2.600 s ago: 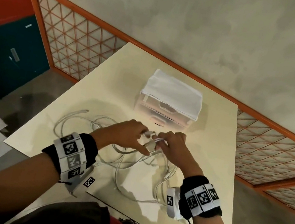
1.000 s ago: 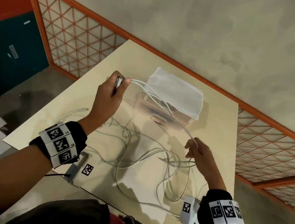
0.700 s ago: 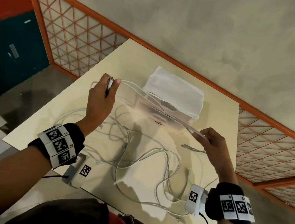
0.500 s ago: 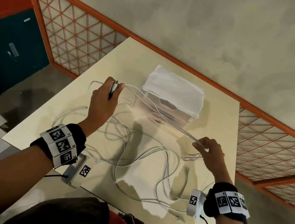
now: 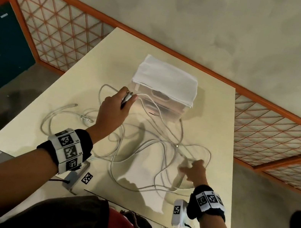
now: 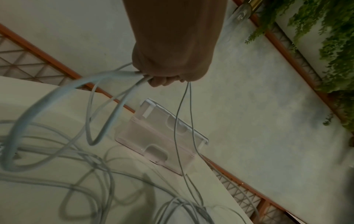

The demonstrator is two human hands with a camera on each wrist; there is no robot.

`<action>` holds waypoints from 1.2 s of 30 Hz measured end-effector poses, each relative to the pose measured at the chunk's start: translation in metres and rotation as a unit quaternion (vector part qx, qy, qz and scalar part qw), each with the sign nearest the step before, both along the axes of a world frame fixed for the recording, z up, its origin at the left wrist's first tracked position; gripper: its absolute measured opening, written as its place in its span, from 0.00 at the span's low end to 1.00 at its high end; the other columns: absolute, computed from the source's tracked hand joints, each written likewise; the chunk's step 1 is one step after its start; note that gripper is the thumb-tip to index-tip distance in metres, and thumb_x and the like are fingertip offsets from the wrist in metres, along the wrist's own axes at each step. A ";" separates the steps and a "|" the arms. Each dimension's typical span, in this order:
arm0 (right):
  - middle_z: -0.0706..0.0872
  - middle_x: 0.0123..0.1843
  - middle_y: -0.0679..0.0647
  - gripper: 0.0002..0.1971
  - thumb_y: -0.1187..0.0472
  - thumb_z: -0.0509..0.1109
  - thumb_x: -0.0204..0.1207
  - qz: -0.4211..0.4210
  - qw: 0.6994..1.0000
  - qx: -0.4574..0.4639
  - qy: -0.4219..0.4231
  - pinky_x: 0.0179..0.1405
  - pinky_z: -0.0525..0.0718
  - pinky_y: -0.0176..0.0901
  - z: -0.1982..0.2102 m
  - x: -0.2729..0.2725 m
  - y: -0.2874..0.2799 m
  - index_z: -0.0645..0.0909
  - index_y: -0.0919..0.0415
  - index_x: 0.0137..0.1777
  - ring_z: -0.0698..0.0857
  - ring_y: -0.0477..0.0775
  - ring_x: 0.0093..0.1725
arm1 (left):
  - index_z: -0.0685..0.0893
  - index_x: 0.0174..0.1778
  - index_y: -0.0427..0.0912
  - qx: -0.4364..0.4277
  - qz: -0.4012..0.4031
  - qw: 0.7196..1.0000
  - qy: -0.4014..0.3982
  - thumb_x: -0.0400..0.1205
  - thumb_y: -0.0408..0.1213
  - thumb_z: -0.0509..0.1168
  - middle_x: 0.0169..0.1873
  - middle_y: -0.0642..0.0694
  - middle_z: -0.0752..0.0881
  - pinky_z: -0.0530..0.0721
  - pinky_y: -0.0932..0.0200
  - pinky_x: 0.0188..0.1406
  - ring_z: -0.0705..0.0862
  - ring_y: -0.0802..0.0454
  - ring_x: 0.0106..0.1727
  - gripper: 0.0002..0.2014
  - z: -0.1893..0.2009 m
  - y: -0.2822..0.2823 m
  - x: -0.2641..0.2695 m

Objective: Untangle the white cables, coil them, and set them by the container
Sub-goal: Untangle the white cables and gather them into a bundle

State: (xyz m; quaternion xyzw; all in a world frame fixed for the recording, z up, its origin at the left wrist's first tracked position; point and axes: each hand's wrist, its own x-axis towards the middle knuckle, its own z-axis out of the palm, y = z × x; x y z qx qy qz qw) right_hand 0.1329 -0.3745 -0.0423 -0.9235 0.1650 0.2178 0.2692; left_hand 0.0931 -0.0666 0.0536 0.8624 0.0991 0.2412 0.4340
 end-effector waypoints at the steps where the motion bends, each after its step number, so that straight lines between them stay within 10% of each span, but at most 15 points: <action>1: 0.79 0.66 0.72 0.35 0.64 0.79 0.68 0.019 1.000 -0.013 0.011 0.61 0.80 0.53 -0.003 -0.007 0.003 0.64 0.78 0.67 0.80 0.70 0.66 | 0.66 0.37 0.44 0.004 -0.004 1.000 0.004 0.84 0.47 0.60 0.17 0.54 0.66 0.66 0.55 0.28 0.67 0.47 0.22 0.15 0.000 -0.003 0.001; 6: 0.85 0.57 0.70 0.06 0.63 0.65 0.79 0.112 0.993 -0.028 0.017 0.52 0.78 0.46 -0.001 -0.014 0.010 0.80 0.67 0.48 0.85 0.67 0.58 | 0.67 0.37 0.44 0.017 -0.011 1.000 0.013 0.84 0.47 0.60 0.18 0.55 0.69 0.66 0.56 0.28 0.72 0.45 0.23 0.14 -0.002 -0.011 0.002; 9: 0.83 0.33 0.62 0.15 0.66 0.67 0.77 0.073 0.995 0.041 0.047 0.37 0.79 0.45 0.007 -0.004 0.005 0.76 0.60 0.28 0.83 0.58 0.32 | 0.72 0.41 0.39 -0.001 0.024 1.000 -0.011 0.85 0.46 0.59 0.21 0.53 0.71 0.68 0.54 0.29 0.79 0.34 0.30 0.14 0.002 -0.012 0.003; 15: 0.85 0.34 0.61 0.06 0.66 0.66 0.79 0.024 0.992 0.102 -0.077 0.47 0.86 0.56 0.060 0.004 -0.007 0.77 0.66 0.40 0.87 0.64 0.40 | 0.72 0.44 0.36 -0.016 0.096 0.995 -0.016 0.85 0.46 0.57 0.28 0.44 0.78 0.67 0.53 0.31 0.80 0.32 0.35 0.15 0.009 -0.006 0.002; 19: 0.86 0.41 0.68 0.04 0.67 0.71 0.76 0.129 0.963 0.202 -0.120 0.32 0.80 0.34 0.108 -0.001 0.011 0.79 0.67 0.43 0.85 0.56 0.37 | 0.68 0.40 0.39 -0.036 0.046 0.998 -0.004 0.84 0.43 0.60 0.23 0.54 0.70 0.66 0.54 0.30 0.72 0.42 0.29 0.13 0.011 -0.011 -0.003; 25: 0.87 0.41 0.60 0.05 0.66 0.72 0.76 0.243 0.917 0.295 -0.114 0.36 0.82 0.34 0.162 -0.018 0.065 0.81 0.57 0.40 0.83 0.53 0.37 | 0.59 0.73 0.41 -0.164 -0.182 0.959 0.140 0.78 0.35 0.70 0.25 0.51 0.69 0.69 0.74 0.25 0.69 0.60 0.24 0.32 0.018 -0.025 -0.010; 31: 0.86 0.33 0.50 0.04 0.62 0.74 0.74 0.275 0.901 0.305 -0.141 0.32 0.77 0.27 0.175 -0.029 0.100 0.82 0.59 0.42 0.85 0.47 0.33 | 0.76 0.52 0.43 -0.284 -0.350 0.874 0.183 0.73 0.29 0.74 0.23 0.59 0.63 0.69 0.63 0.37 0.62 0.61 0.26 0.16 0.033 -0.031 -0.028; 36: 0.89 0.32 0.55 0.11 0.65 0.79 0.69 0.227 0.903 0.337 -0.141 0.29 0.77 0.27 0.176 -0.033 0.107 0.78 0.63 0.46 0.85 0.49 0.28 | 0.72 0.43 0.52 -0.289 -0.370 0.864 0.182 0.74 0.26 0.73 0.29 0.56 0.62 0.71 0.57 0.40 0.62 0.60 0.27 0.19 0.038 -0.031 -0.036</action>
